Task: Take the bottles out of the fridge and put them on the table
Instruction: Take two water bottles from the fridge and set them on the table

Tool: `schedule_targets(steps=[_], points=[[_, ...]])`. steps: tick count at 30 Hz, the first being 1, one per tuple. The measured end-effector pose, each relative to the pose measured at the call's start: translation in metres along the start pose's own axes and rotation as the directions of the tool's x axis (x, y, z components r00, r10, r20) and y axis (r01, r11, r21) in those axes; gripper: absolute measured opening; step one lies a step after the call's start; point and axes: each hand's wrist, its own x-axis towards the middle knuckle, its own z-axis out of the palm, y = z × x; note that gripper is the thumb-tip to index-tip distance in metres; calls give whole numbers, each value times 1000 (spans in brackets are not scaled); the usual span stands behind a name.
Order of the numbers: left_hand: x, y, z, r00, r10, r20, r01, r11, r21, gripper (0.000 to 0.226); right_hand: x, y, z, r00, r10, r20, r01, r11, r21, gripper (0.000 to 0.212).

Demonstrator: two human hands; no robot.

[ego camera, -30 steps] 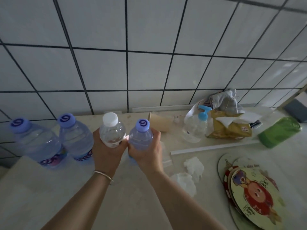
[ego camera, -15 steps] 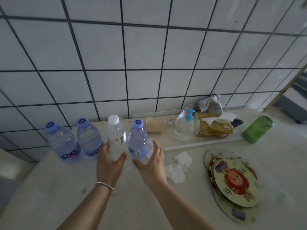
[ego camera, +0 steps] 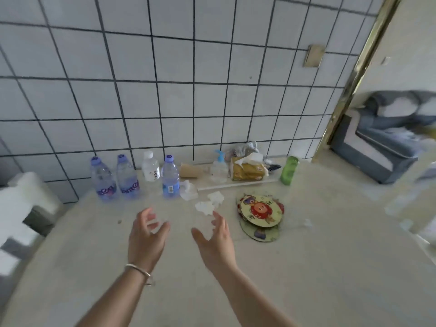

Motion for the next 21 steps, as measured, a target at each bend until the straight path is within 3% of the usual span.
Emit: schedule_targets(steps=[10, 21], points=[[-186, 68, -56, 990, 108, 94, -106, 994, -27, 45, -172, -7, -90, 999, -41, 23, 42, 999, -31, 54], [-327, 67, -143, 961, 173, 216, -166, 985, -48, 41, -355, -11, -92, 996, 39, -75, -40, 999, -10, 53]])
